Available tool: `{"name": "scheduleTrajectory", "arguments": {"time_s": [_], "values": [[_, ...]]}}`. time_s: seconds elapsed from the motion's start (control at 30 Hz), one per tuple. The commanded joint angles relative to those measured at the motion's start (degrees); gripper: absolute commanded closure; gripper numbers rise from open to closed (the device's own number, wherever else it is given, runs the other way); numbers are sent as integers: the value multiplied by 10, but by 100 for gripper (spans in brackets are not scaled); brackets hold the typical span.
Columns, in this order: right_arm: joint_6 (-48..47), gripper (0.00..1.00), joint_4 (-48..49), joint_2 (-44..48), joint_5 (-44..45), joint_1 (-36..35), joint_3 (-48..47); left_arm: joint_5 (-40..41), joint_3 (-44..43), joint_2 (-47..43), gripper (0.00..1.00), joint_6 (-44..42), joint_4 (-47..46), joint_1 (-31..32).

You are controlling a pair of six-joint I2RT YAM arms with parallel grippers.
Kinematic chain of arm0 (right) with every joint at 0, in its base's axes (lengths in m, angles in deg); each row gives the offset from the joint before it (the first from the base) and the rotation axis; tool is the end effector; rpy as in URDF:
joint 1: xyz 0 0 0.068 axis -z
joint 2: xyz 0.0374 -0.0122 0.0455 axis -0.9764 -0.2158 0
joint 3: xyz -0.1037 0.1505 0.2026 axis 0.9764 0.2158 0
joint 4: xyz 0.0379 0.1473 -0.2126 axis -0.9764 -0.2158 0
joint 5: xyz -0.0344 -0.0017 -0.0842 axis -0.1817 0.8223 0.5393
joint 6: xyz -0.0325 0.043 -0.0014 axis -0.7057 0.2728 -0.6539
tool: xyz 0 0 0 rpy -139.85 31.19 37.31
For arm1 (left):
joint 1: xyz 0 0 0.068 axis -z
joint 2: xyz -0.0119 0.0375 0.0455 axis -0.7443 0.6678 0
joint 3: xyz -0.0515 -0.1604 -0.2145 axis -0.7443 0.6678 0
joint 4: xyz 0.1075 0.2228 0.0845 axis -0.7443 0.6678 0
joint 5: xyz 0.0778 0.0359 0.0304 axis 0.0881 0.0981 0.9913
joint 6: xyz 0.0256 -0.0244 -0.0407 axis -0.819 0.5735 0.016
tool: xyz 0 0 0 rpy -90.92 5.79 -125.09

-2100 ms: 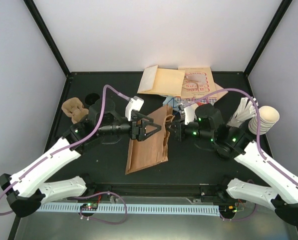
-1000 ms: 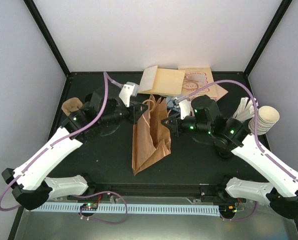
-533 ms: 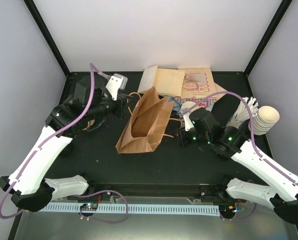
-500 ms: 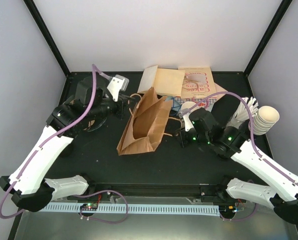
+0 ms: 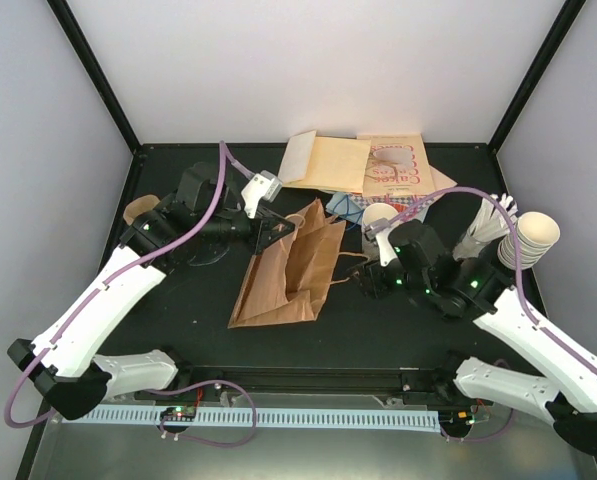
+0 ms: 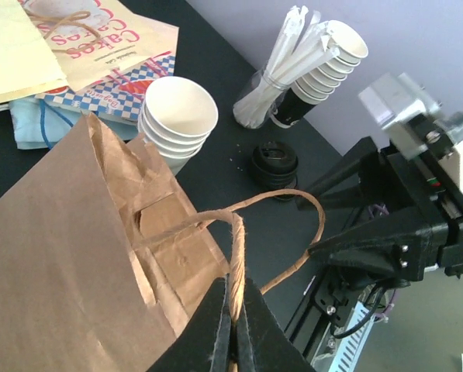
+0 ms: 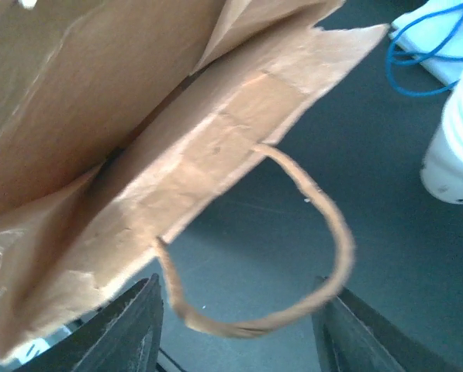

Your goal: Pack the takeout coffee

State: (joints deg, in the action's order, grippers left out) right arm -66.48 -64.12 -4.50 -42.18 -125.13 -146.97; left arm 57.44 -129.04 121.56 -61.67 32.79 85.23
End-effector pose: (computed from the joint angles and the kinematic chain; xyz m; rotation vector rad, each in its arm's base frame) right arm 0.1218 0.1361 0.3383 -0.5640 2.3741 0.6426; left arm 0.1752 -0.1520 0.4139 0.7004 2.1421 -0.9916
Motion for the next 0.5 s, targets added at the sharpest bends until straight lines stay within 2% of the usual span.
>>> {"name": "scheduleTrajectory", "arguments": {"time_s": [0.0,0.1,0.23,0.3,0.37,0.47], "values": [[-8,44,-40,26,75,-3,-41,-30,-15,-2,99,0,-25,-3],[-14,44,-47,41,96,-3,-59,-43,-18,-2,98,0,-26,-2],[-25,32,-40,50,108,-2,-89,-54,-16,-2,98,1,-25,-2],[-32,30,-33,47,107,-2,-105,-56,-15,-4,98,2,-26,-2],[-38,32,-19,42,90,-3,-115,-59,-15,-5,99,3,-25,-2],[-38,41,28,30,31,-3,-108,-67,-17,-10,98,7,-28,-1]]}}
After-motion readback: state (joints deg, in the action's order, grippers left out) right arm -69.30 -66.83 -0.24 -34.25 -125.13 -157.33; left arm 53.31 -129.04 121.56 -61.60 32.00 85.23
